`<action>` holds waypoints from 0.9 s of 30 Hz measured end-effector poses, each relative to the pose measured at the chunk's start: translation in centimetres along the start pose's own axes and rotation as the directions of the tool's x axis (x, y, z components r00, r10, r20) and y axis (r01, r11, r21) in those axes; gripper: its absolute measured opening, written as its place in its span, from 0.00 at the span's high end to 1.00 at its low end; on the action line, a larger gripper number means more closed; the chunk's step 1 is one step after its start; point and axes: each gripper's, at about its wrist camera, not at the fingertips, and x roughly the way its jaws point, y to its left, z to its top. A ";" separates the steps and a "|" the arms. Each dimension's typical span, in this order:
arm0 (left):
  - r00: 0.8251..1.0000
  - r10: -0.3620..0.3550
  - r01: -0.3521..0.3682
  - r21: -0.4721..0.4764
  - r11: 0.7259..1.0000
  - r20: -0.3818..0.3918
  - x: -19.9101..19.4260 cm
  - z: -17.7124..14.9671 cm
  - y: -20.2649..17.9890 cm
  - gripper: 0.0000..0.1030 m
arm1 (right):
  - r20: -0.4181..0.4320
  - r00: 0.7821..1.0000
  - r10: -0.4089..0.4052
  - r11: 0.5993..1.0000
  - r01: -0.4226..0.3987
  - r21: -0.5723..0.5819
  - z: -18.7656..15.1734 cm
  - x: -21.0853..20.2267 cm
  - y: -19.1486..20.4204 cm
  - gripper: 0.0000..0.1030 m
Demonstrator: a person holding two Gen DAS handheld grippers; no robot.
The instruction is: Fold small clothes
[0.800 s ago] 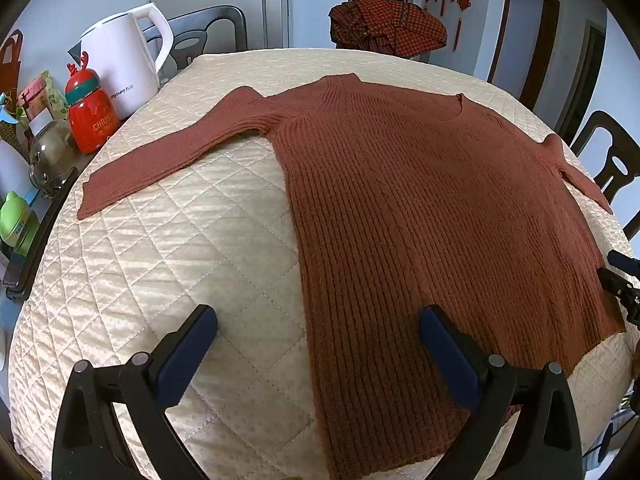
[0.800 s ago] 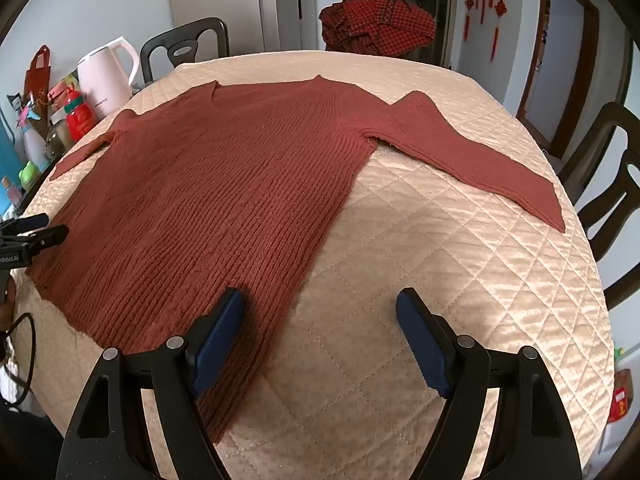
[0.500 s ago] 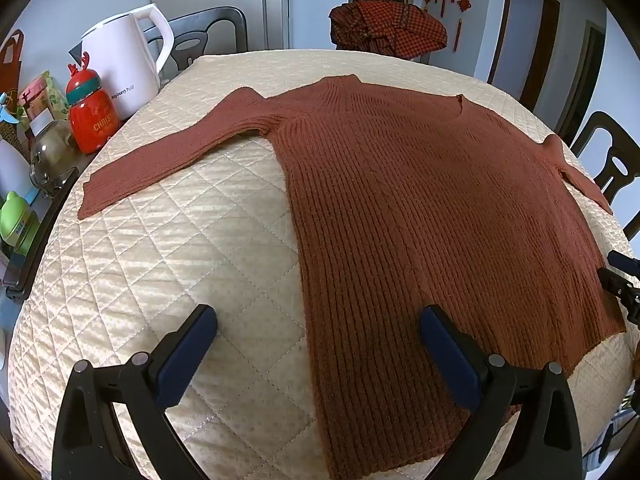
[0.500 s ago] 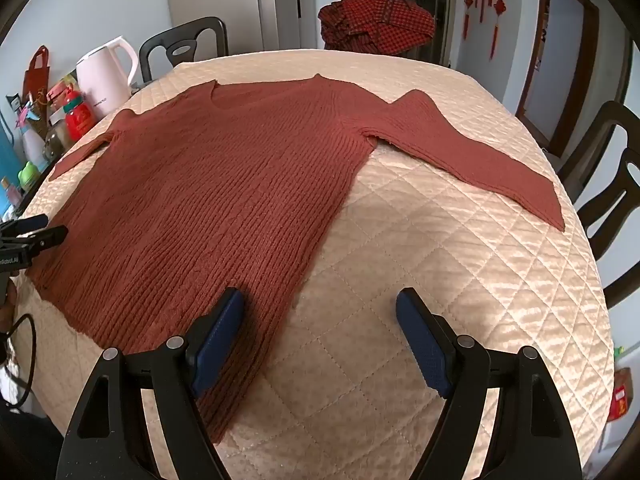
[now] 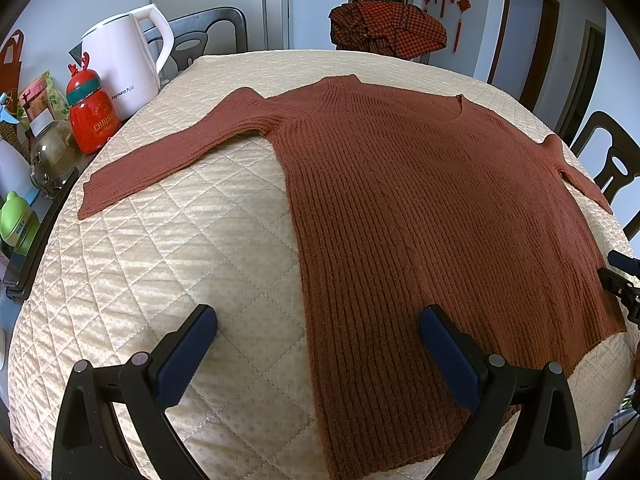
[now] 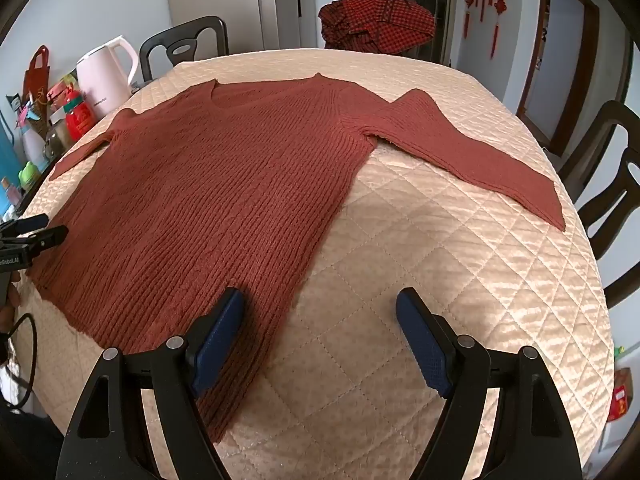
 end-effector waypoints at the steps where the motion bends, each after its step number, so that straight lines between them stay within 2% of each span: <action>1: 1.000 -0.001 0.001 0.000 1.000 0.000 0.0 0.0 0.0 0.00 | 0.000 1.000 0.000 1.000 0.000 0.000 0.0 0.0 0.0 0.24; 27: 1.000 -0.001 0.001 0.000 1.000 0.001 0.0 0.0 0.0 0.00 | -0.007 1.000 -0.002 1.000 0.002 0.002 0.0 0.1 0.2 0.24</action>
